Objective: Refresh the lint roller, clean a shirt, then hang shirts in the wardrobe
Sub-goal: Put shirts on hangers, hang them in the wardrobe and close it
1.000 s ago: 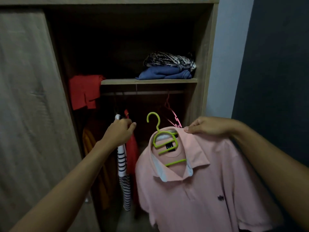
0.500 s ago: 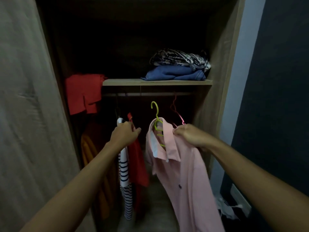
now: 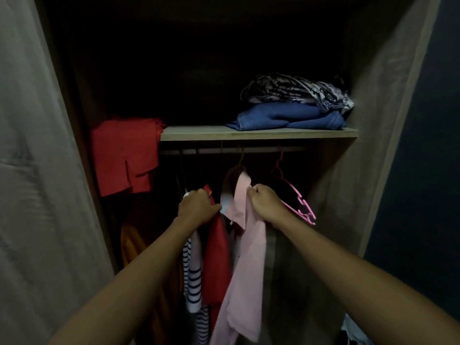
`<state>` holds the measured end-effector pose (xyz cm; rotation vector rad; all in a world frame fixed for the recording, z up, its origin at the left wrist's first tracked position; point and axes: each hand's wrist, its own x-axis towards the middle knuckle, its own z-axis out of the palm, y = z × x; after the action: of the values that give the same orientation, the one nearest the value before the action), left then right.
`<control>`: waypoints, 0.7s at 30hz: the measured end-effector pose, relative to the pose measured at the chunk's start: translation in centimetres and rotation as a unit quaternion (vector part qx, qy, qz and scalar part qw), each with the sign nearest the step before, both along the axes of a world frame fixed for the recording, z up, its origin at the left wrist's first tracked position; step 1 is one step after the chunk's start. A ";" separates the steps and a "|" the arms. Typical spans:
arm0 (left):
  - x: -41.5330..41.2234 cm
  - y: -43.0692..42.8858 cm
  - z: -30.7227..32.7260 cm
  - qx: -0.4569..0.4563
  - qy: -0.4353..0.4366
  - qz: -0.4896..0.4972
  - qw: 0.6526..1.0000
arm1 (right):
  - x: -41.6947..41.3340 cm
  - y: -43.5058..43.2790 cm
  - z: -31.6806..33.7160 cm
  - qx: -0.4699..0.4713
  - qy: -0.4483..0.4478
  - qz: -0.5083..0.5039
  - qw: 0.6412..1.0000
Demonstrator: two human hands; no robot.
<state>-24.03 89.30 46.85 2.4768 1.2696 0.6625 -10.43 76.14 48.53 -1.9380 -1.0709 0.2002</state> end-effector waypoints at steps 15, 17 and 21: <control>-0.3 0.6 -0.1 0.050 0.084 -0.037 0.995 | 1.7 4.8 -0.5 -0.047 0.001 -0.023 0.999; -0.7 0.7 0.2 0.052 0.097 -0.039 0.993 | 1.6 4.6 -0.3 -0.052 -0.008 -0.019 0.998; -1.9 0.3 1.8 0.066 0.111 -0.048 0.990 | 1.8 3.7 0.5 -0.101 -0.091 -0.029 0.990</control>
<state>-25.90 89.64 48.63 2.7655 1.2051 0.4696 -8.59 79.89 49.03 -2.2013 -1.1475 0.1042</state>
